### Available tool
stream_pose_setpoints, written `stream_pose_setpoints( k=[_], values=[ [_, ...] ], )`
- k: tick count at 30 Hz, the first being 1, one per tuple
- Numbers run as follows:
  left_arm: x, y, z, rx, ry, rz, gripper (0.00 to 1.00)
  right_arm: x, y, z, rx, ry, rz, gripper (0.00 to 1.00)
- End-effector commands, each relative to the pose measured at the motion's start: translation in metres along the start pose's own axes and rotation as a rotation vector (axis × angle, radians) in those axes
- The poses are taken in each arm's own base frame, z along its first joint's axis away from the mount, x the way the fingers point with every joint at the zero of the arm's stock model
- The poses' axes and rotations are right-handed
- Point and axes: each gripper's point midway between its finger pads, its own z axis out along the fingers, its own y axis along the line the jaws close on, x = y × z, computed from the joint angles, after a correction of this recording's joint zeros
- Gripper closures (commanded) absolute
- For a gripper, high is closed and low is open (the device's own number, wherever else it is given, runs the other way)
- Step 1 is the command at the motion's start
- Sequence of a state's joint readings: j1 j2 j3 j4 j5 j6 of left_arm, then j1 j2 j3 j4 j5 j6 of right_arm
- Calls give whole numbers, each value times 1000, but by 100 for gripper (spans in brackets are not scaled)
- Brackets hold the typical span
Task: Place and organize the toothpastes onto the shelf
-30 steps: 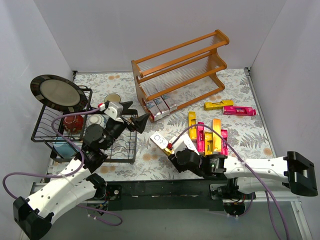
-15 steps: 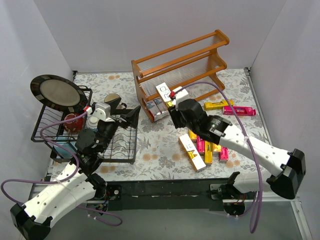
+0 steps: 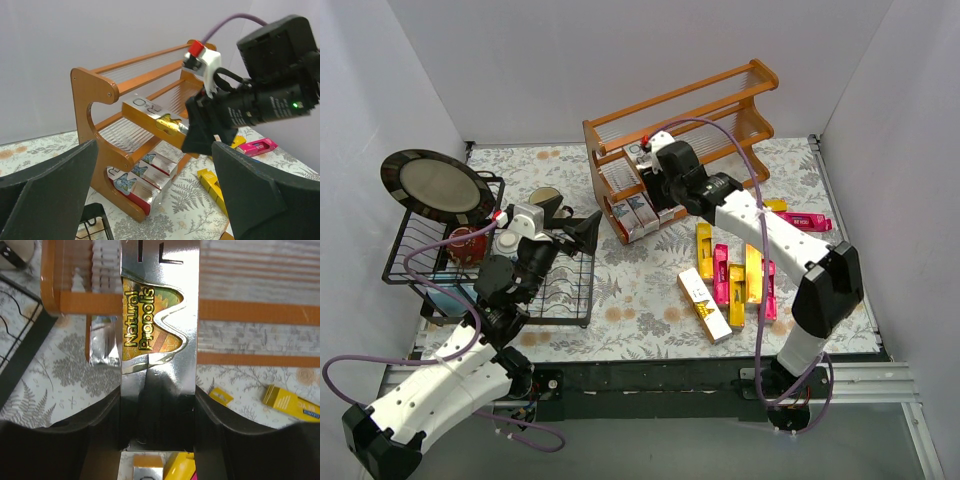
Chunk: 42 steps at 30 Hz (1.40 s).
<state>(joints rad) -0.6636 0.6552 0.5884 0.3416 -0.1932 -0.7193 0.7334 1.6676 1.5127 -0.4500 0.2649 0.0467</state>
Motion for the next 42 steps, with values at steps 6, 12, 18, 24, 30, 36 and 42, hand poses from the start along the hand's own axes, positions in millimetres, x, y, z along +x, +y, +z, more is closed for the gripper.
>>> stream_pose_setpoints(
  k=[6, 12, 18, 24, 30, 36, 42],
  values=[
    [1, -1, 1, 10, 5, 4, 2, -84, 14, 27, -61, -167, 53, 50],
    [4, -1, 2, 12, 14, 7, 2, -91, 31, 50, -122, -163, 87, 49],
    [4, -3, 2, 26, 15, 6, 2, -81, 45, 60, -184, -132, 109, 46],
    [6, -4, 3, 35, 22, 6, 2, -74, 55, 53, -245, -128, 107, 38],
    [10, -5, 4, 40, 36, 9, 2, -77, 64, 46, -306, -155, 107, 32],
    [10, -5, 5, 41, 39, 11, 2, -76, 70, 48, -343, -171, 105, 34],
    [11, -7, 5, 50, 43, 13, 2, -76, 73, 50, -359, -176, 93, 31]
  ],
)
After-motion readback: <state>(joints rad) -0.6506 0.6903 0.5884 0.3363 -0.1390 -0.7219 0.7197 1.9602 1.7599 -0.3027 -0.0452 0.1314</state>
